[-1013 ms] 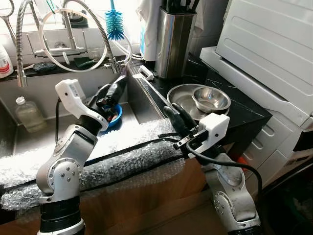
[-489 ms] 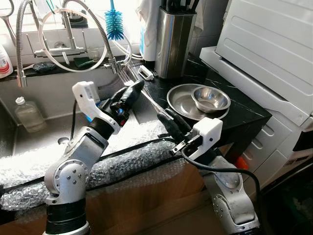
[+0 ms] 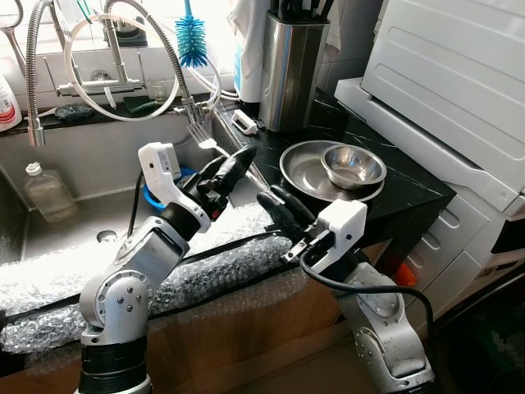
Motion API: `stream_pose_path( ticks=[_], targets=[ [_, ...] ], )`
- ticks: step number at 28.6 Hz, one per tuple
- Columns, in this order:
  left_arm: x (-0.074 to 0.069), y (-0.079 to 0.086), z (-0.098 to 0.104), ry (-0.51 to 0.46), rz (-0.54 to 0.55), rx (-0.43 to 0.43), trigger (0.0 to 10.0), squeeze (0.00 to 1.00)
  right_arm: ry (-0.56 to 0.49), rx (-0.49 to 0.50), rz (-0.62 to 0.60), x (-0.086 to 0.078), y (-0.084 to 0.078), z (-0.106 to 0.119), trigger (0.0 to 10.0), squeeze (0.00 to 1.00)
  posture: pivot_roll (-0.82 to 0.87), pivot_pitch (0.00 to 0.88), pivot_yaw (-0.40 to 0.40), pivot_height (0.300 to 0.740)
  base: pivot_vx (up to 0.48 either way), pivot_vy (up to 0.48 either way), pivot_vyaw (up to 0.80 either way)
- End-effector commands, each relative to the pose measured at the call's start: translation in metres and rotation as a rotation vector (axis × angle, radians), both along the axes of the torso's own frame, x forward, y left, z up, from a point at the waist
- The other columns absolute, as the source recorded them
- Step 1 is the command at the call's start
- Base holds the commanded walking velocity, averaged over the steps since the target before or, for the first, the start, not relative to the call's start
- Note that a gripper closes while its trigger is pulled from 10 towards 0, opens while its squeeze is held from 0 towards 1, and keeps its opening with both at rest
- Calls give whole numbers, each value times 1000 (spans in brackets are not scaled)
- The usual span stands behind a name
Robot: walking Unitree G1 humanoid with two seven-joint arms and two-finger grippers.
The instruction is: Kitchen organization
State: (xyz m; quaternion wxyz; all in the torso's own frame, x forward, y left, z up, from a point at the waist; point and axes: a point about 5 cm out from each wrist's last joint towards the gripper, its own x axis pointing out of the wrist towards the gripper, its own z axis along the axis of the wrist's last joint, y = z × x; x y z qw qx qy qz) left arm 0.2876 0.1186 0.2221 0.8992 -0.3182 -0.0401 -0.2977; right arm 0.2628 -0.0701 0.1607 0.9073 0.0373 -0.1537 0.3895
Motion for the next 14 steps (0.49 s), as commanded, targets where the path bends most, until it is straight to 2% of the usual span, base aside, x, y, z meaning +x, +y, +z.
stream_pose_path(
  ticks=[1, 4, 5, 6, 7, 14],
  targets=[
    [-1, -3, 6, -24, -13, -15, 10000, 0, -29, 1, 6, -2, -1, 6, 10000, 0, -39, 0, -60, 740, 0, 0, 0],
    [-1, -2, 7, -28, -7, -25, 9412, 0, -28, 0, 6, -2, -1, 6, 10000, 0, -38, 0, -60, 740, 0, 0, 0],
    [0, -1, 7, -28, -3, -33, 4510, 0, -28, -2, 7, -2, -1, 6, 10000, 0, -38, 0, -61, 740, 0, 0, 0],
    [0, -1, 8, -27, -1, -38, 1765, 0, -28, -2, 7, -2, -1, 6, 10000, 0, -38, 0, -60, 740, 0, 0, 0],
    [0, -1, 8, -27, 0, -41, 0, 0, -28, -2, 8, -2, -1, 6, 10000, 0, -38, 0, -61, 740, 0, 0, 0],
    [-1, 1, 7, -20, 9, -50, 0, 0, -28, -4, 8, -2, -1, 6, 10000, 0, -36, 0, -63, 740, 0, 0, 0]
  ],
)
